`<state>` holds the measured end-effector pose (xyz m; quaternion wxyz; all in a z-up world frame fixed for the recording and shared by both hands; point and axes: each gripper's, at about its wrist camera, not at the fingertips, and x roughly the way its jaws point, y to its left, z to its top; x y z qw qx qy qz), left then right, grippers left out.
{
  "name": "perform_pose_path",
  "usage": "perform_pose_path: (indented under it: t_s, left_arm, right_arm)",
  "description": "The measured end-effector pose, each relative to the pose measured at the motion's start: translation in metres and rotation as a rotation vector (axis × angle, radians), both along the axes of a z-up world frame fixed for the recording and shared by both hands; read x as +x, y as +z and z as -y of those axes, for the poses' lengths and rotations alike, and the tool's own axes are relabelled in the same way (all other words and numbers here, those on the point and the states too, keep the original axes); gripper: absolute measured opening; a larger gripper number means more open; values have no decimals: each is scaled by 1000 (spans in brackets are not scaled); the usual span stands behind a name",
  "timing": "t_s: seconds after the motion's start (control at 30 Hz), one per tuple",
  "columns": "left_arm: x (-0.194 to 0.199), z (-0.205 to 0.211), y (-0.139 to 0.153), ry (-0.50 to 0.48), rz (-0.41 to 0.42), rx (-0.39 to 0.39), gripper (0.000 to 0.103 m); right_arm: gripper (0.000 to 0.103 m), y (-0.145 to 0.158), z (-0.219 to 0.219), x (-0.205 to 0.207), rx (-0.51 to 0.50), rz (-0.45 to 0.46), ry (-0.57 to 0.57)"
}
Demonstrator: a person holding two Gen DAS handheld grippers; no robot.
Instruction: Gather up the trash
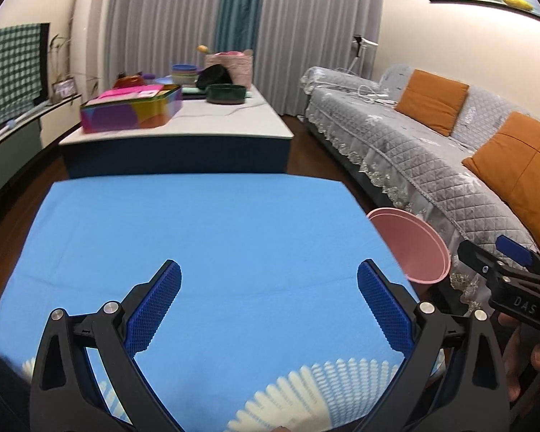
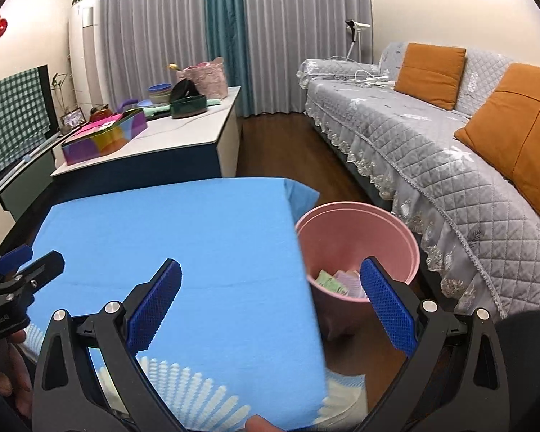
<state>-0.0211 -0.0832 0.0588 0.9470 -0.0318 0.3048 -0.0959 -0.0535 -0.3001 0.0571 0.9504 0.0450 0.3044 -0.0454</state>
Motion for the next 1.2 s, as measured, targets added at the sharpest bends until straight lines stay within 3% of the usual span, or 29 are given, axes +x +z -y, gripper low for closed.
perform_pose_path:
  t_s: [0.17, 0.33, 1.2]
  left_arm:
    - [-22, -11, -7, 11, -2, 19, 95]
    - [-39, -33, -20, 81, -17, 8, 95]
    - [-32, -38, -26, 125, 1, 3, 95]
  right_arm:
    - [98, -4, -20, -12, -23, 0, 4]
    - [98, -10, -35, -13, -73, -7, 23]
    - [98, -13, -38, -10, -80, -6, 20]
